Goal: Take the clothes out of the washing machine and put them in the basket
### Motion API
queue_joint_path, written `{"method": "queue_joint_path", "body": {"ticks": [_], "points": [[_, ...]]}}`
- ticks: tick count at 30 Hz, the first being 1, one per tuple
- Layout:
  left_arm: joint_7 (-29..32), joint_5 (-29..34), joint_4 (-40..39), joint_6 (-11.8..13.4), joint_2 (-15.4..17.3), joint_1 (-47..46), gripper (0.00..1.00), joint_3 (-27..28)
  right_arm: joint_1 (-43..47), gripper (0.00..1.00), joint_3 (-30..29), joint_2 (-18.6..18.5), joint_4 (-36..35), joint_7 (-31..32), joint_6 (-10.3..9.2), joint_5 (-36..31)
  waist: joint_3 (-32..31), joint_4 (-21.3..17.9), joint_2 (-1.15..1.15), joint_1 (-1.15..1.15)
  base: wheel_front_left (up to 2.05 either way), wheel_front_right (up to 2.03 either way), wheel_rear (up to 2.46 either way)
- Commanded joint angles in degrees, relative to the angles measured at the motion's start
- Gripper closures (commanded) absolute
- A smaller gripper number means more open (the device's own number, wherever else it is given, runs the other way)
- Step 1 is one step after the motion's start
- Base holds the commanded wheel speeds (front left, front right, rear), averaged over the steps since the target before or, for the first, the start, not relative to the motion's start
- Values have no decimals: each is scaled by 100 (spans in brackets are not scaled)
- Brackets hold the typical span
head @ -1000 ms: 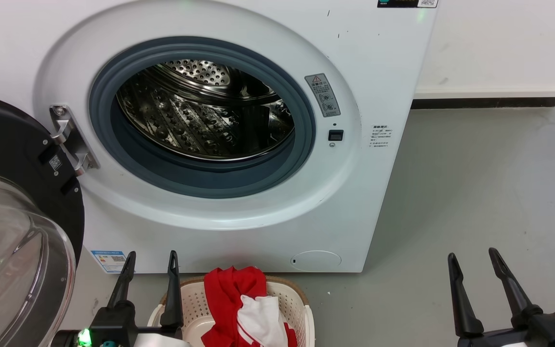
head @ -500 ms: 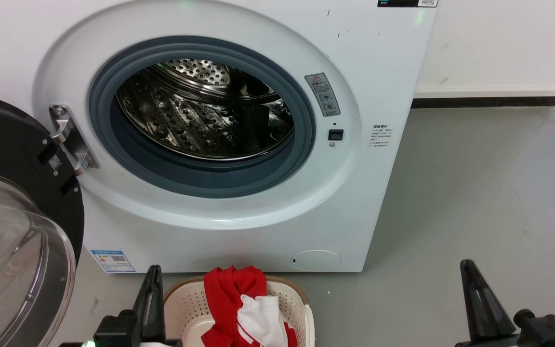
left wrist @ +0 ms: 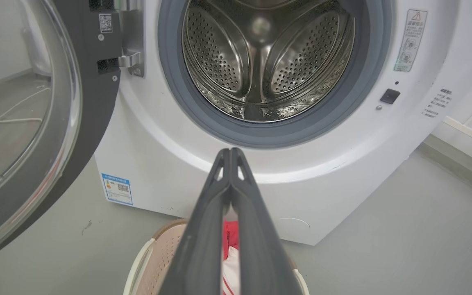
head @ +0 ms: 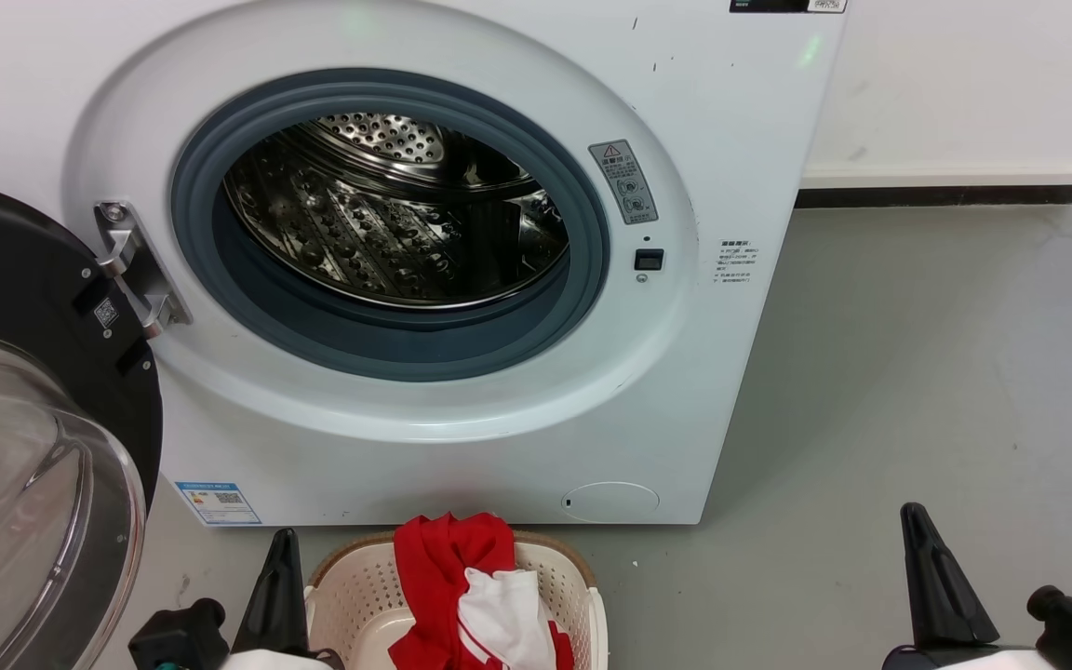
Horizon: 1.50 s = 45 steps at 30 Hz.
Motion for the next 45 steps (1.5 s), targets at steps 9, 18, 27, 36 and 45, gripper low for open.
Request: {"method": "queue_joint_path", "body": {"ticks": [9, 18, 27, 36, 45], "points": [[232, -1127, 34, -117, 43, -326, 100, 104, -357, 100, -15, -92, 110, 197, -1, 1176, 7, 5, 0, 0, 0, 0, 0], [427, -1992, 119, -205, 54, -455, 100, 171, -518, 100, -42, -124, 256, 367, -1, 2061, 14, 10, 0, 0, 0, 0, 0], [608, -2772, 199, -279, 62, -568, 100, 240, -673, 100, -75, -145, 389, 534, -2, 2857, 21, 15, 0, 0, 0, 0, 0], [776, -3481, 276, -351, 66, -674, 100, 301, -816, 100, -114, -157, 514, 690, -2, 3575, 28, 20, 0, 0, 0, 0, 0], [964, -4262, 360, -428, 68, -790, 100, 378, -959, 100, -166, -163, 654, 869, -2, 4360, 37, 26, 0, 0, 0, 0, 0]]}}
